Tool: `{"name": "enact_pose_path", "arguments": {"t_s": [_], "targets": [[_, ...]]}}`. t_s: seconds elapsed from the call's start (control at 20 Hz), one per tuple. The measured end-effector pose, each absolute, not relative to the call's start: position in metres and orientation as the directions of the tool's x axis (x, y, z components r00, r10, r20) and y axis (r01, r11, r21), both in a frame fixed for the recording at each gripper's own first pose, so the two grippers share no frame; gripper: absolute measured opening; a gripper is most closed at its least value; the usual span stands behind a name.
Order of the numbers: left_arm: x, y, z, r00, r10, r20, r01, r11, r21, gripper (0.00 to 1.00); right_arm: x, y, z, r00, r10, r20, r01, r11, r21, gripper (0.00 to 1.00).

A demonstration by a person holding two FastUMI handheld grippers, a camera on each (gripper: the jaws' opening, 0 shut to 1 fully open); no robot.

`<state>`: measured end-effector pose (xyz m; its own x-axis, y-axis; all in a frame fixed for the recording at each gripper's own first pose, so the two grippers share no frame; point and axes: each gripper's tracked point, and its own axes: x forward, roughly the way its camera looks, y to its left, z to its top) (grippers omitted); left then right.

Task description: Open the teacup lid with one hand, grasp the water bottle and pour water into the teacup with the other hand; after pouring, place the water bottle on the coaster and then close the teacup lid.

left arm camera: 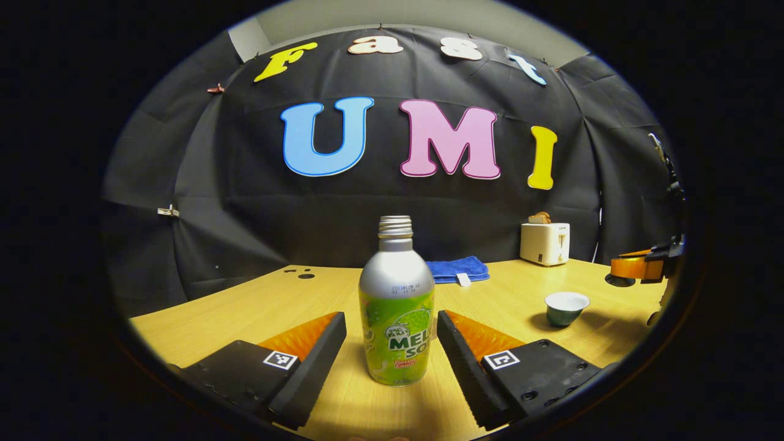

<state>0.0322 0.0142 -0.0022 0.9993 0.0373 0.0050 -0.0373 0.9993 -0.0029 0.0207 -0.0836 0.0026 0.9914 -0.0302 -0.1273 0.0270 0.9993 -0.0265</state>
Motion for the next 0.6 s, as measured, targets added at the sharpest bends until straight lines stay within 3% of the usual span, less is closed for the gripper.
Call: {"name": "enact_pose_path", "arguments": {"t_s": [0.15, 0.25, 0.35, 0.4, 0.6], "targets": [[0.044, 0.017, -0.002, 0.999, 0.041, 0.004, -0.041, 0.999, -0.003, 0.95, 0.022, -0.087, -0.007, 0.991, -0.028, -0.132, 0.027, 1.000, -0.010, 0.24], [0.053, 0.016, -0.001, 0.999, 0.039, 0.004, -0.039, 0.999, -0.003, 0.95, 0.024, -0.088, -0.012, 0.991, -0.025, -0.134, 0.024, 1.000, -0.013, 0.33], [0.059, 0.017, -0.001, 0.999, 0.038, 0.005, -0.038, 0.999, -0.003, 0.95, 0.025, -0.087, -0.016, 0.991, -0.016, -0.134, 0.015, 1.000, -0.006, 0.28], [0.064, 0.017, -0.001, 0.999, 0.039, 0.006, -0.039, 0.999, -0.004, 0.95, 0.025, -0.087, -0.013, 0.993, -0.011, -0.120, 0.011, 1.000, 0.000, 0.32], [0.074, 0.018, -0.001, 0.999, 0.040, 0.004, -0.040, 0.999, -0.003, 0.95, 0.028, -0.092, -0.010, 0.996, -0.014, -0.093, 0.015, 1.000, 0.011, 0.28]]}}
